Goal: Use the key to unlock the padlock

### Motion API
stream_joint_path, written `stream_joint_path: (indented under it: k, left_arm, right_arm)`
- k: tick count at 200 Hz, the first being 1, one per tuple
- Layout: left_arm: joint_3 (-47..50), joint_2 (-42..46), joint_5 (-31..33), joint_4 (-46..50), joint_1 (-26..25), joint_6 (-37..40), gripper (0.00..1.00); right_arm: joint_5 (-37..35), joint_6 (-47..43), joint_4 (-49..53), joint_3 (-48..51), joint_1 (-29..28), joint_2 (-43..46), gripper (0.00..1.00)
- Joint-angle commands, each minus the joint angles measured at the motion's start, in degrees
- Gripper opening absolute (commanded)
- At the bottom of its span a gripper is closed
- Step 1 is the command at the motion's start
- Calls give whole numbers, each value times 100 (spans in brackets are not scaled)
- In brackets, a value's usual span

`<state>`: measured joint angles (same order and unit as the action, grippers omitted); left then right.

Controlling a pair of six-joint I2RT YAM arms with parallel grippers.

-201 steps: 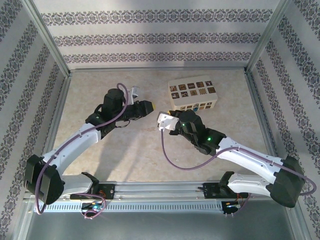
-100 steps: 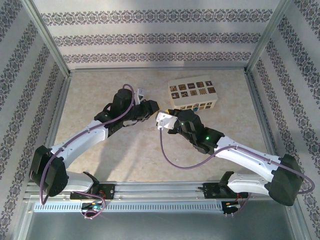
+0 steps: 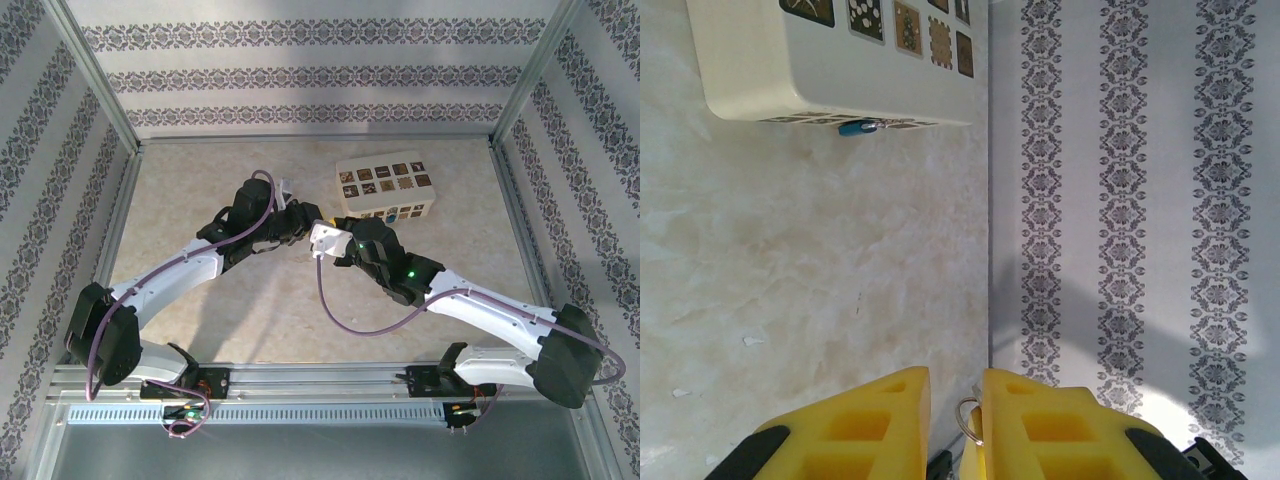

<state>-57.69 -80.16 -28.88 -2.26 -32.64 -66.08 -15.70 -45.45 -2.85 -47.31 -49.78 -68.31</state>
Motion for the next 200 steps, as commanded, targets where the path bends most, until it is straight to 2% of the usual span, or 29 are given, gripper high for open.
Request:
stream_joint_path:
  k: [1, 100, 200]
  left_arm:
    - [-85, -63, 6, -327, -124, -128, 20]
    - [-160, 68, 392, 228, -111, 102, 34]
    - [-189, 53, 409, 226, -102, 26, 36]
  right_arm:
    - [-89, -99, -78, -198, -87, -39, 0]
    - [-244, -57, -50, 15, -119, 36, 0]
    - [-239, 2, -33, 84, -112, -104, 0]
